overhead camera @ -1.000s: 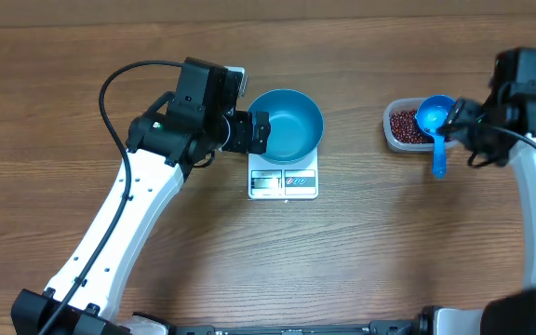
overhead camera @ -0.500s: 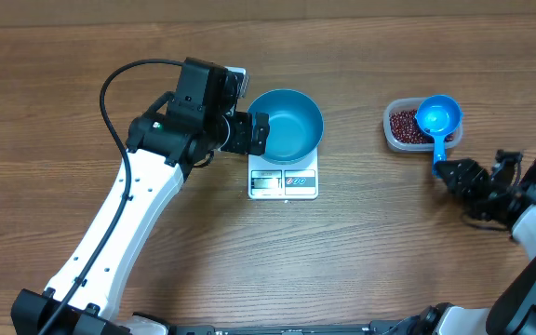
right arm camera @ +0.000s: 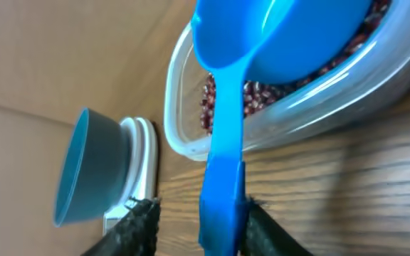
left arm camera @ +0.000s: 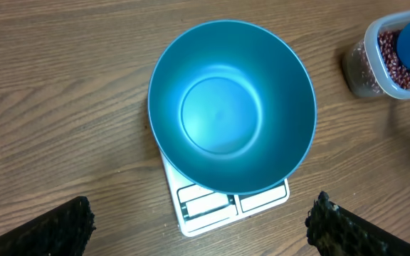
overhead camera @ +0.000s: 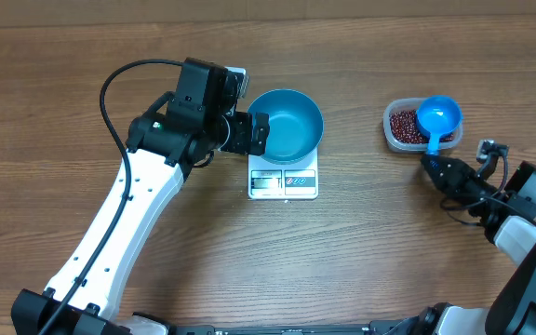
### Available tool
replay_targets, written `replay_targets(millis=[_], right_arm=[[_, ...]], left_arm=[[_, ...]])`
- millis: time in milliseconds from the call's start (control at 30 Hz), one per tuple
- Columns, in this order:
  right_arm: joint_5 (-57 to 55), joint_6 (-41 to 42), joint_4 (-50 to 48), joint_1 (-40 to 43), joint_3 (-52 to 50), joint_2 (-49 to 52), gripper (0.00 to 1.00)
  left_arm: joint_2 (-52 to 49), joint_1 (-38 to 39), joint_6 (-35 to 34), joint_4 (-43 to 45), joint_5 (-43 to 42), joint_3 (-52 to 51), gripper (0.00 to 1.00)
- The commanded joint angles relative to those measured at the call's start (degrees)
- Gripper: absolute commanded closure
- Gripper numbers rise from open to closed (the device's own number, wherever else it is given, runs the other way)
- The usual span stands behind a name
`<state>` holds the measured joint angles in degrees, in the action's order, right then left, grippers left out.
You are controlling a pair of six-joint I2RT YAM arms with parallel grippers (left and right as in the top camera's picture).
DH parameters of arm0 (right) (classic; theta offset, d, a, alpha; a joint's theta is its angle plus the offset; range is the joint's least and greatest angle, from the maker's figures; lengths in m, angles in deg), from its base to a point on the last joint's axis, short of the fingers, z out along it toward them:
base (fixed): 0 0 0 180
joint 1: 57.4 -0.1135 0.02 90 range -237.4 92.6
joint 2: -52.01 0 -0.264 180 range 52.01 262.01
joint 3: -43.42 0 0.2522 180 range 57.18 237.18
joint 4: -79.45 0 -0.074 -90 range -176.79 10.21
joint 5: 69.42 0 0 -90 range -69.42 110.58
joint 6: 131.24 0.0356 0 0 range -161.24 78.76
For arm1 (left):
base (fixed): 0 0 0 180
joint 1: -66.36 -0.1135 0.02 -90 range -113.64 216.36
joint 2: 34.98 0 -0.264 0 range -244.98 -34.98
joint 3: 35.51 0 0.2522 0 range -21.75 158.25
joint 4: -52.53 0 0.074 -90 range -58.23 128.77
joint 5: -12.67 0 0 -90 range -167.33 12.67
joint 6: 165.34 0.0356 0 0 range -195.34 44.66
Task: Scoop item into bowl and weigh 150g on scale
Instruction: 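Dip the scoop into the red beans with the right gripper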
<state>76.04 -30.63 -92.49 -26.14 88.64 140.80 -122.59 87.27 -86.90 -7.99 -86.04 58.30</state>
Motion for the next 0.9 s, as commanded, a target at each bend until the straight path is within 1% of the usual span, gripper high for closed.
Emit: replay_targets(millis=[0, 100, 133, 167, 200, 233, 367, 467, 667, 767, 833, 867], right_arm=[[1.0, 1.6, -0.7, -0.5, 0.0, 0.6, 0.64], [-0.1, 1.6, -0.7, -0.5, 0.0, 0.6, 0.64], [-1.0, 1.6, -0.7, -0.5, 0.0, 0.6, 0.66], [-2.1, 1.6, -0.7, -0.5, 0.0, 0.6, 0.72], [-2.8, 1.6, -0.7, -0.5, 0.0, 0.6, 0.75], [-2.9, 1.6, -0.7, -0.5, 0.0, 0.6, 0.76], [-2.9, 1.7, -0.7, -0.5, 0.0, 0.6, 0.76], [-2.9, 3.0, -0.7, -1.0, 0.0, 0.6, 0.73], [-3.3, 3.1, -0.1, -4.7, 0.0, 0.7, 0.72], [-5.9, 3.1, 0.0, -5.6, 0.0, 0.7, 0.84], [-6.7, 3.1, 0.2, -5.6, 0.0, 0.7, 0.89], [-6.8, 3.1, 0.2, -5.6, 0.0, 0.7, 0.89]], left_arm=[[0.7, 0.1, 1.3, 0.0, 0.3, 1.0, 0.0], [0.7, 0.1, 1.3, 0.0, 0.3, 1.0, 0.0], [0.7, 0.1, 1.3, 0.0, 0.3, 1.0, 0.0], [0.7, 0.1, 1.3, 0.1, 0.3, 1.0, 0.0], [0.7, 0.1, 1.3, 0.1, 0.3, 1.0, 0.01], [0.7, 0.1, 1.3, 0.1, 0.3, 1.0, 0.0], [0.7, 0.1, 1.3, 0.1, 0.3, 1.0, 0.0], [0.7, 0.1, 1.3, 0.1, 0.3, 1.0, 0.0], [0.7, 0.1, 1.3, 0.1, 0.3, 1.0, 0.0], [0.7, 0.1, 1.3, 0.1, 0.3, 1.0, 0.0], [0.7, 0.1, 1.3, 0.0, 0.3, 1.0, 0.0], [0.7, 0.1, 1.3, 0.0, 0.3, 1.0, 0.0]])
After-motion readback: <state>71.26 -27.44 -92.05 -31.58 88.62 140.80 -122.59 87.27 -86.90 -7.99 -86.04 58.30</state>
